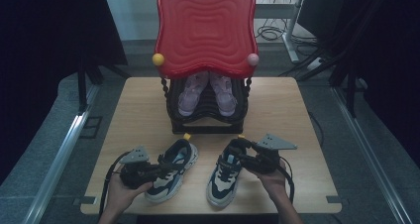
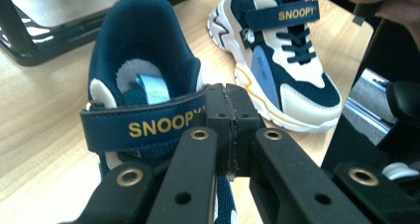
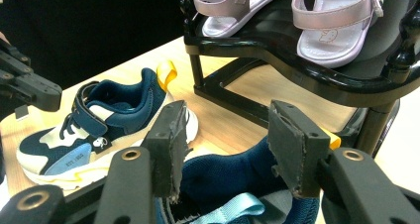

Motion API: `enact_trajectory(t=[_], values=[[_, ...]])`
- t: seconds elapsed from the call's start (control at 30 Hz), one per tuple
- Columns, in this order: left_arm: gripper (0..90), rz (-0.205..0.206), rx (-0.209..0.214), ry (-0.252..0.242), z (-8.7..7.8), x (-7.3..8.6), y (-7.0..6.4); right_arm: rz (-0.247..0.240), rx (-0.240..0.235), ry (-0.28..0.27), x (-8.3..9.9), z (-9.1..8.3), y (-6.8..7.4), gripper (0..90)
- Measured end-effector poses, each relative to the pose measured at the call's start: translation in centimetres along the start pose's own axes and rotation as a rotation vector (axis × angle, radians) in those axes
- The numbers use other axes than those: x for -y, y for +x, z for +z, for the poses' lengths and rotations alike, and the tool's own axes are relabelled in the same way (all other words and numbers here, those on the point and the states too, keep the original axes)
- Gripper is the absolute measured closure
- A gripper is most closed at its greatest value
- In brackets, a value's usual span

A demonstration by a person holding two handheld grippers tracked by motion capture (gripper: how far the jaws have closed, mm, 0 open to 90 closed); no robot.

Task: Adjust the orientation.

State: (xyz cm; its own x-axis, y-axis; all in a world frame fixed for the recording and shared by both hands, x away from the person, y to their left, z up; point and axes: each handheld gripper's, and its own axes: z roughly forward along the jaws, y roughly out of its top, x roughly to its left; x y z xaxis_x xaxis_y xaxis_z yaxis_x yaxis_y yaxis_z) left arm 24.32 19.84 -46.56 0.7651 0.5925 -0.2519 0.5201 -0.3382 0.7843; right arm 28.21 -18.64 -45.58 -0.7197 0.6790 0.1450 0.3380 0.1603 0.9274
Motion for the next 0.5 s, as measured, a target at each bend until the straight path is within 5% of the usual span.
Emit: enact_trajectory(t=[0.5], values=[[89.7, 0.005, 0.037, 0.058, 1.7, 0.8, -1.1, 0.007, 0.021, 0.022, 0.2, 0.2, -0.2, 50.1]])
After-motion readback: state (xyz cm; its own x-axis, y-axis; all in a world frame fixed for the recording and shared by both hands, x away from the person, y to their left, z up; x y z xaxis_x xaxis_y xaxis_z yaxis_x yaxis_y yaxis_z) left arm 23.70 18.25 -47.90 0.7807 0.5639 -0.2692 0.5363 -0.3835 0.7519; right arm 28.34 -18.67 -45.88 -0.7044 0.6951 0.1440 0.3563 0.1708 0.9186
